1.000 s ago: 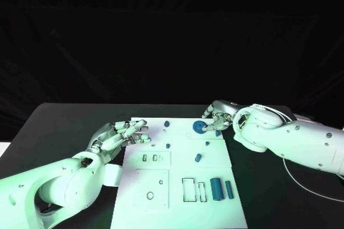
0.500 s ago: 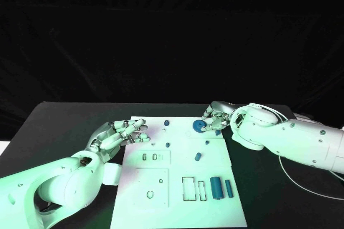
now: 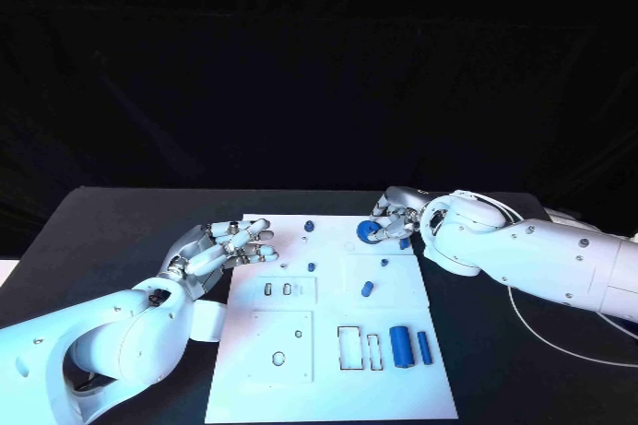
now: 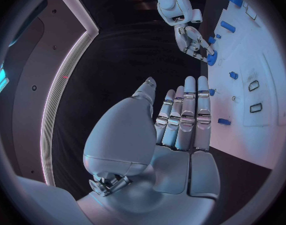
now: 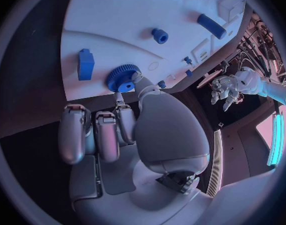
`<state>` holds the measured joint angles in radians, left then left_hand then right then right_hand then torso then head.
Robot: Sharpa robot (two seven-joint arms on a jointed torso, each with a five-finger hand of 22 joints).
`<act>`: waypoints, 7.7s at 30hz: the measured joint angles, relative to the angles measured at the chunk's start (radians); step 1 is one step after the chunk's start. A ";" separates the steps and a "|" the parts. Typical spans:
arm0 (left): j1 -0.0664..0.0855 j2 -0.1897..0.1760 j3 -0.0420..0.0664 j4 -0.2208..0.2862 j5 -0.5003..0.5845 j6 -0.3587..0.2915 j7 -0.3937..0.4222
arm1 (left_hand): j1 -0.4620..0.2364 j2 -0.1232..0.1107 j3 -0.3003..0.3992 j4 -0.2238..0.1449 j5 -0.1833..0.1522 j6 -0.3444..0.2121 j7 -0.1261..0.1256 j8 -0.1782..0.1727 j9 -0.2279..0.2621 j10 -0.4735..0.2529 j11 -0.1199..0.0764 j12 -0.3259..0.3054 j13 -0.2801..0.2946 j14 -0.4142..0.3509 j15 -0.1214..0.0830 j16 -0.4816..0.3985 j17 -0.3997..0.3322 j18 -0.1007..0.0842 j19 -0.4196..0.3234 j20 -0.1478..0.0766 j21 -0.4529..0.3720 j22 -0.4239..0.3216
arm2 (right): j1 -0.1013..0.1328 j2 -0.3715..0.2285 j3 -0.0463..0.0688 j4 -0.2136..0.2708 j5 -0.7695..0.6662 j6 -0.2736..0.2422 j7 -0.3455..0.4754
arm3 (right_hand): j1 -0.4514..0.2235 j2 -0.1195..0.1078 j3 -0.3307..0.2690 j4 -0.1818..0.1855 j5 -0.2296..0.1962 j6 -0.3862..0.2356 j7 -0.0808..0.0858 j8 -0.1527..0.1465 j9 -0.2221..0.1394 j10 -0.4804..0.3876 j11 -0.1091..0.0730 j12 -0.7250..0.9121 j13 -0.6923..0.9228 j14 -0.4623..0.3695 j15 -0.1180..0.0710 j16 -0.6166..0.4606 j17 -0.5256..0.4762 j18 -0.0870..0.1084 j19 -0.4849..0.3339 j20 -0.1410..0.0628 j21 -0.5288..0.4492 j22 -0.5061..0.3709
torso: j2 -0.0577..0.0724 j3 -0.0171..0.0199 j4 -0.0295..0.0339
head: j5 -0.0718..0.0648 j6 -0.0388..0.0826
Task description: Assemble the parts on the task board
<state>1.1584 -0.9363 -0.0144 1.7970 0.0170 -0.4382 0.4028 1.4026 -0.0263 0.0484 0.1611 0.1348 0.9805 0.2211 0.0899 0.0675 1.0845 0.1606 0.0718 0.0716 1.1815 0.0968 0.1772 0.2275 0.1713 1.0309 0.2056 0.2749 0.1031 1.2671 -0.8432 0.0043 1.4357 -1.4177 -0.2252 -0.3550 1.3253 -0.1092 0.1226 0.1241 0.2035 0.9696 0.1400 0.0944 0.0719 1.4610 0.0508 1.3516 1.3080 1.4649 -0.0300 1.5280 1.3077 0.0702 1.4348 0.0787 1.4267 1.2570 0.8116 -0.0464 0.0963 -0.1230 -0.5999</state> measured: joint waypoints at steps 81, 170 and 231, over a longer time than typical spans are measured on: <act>0.000 0.003 0.000 0.000 0.000 0.009 -0.005 | 0.005 0.005 0.003 -0.009 0.000 0.000 0.000 0.000 0.000 -0.004 0.004 0.000 0.000 0.000 0.000 -0.004 0.006 0.000 0.000 0.000 -0.004 -0.002 | -0.029 0.246 -0.014 0.001 -0.224 -0.068 -0.032 | -0.088 -0.008 0.069 -0.024 -0.067 -0.046 0.022 -0.033 -0.007 0.007 0.015 0.025 0.000 0.003 0.018 0.012 0.000 -0.017 0.032 0.010 0.045 0.050 | 0.002 0.0006 0.0001 | 0.015 -0.014; -0.001 0.010 0.000 -0.062 0.001 0.025 -0.003 | 0.005 0.005 0.006 -0.017 0.000 0.000 0.000 -0.004 0.000 -0.004 0.004 0.000 0.000 0.000 0.000 -0.008 0.010 0.000 0.000 0.000 -0.004 -0.002 | -0.103 -0.130 -0.006 -0.059 0.150 -0.106 0.457 | 0.041 0.075 0.100 -0.102 -0.068 0.096 -0.013 -0.010 0.003 0.004 -0.004 0.007 0.004 0.000 0.006 0.012 0.000 -0.017 0.031 0.007 0.056 0.051 | -0.007 0.0267 -0.0378 | 0.003 -0.021; -0.001 0.001 0.000 -0.135 0.039 0.028 0.002 | 0.009 0.009 0.008 -0.019 0.000 0.000 0.000 -0.004 0.000 -0.007 0.000 0.000 0.000 0.000 0.000 -0.012 0.012 0.000 0.000 0.000 -0.004 -0.004 | -0.138 0.165 -0.018 0.183 -0.004 -0.122 0.041 | -0.004 0.117 0.188 -0.135 -0.048 0.144 -0.022 -0.011 0.004 0.007 -0.028 -0.032 0.005 0.002 -0.013 0.008 0.000 -0.017 0.031 -0.014 0.056 0.050 | -0.040 -0.0004 -0.0180 | 0.059 -0.088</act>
<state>1.1578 -0.9353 -0.0147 1.6623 0.0563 -0.4101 0.4048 1.4117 -0.0172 0.0566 0.1420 0.1348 0.9806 0.2211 0.0862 0.0675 1.0772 0.1606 0.0718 0.0716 1.1815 0.0969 0.1655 0.2399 0.1714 1.0309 0.2056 0.2709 0.0989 1.1287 -0.6777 -0.0140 1.6184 -1.4222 -0.3468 -0.3140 1.3213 0.0079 0.3110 -0.0107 0.1560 1.1139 0.1175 0.0832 0.0755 1.4679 0.0229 1.3195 1.3131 1.4665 -0.0430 1.5357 1.3078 0.0534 1.4661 0.0647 1.4824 1.3074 0.7713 -0.0468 0.0782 -0.0642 -0.6880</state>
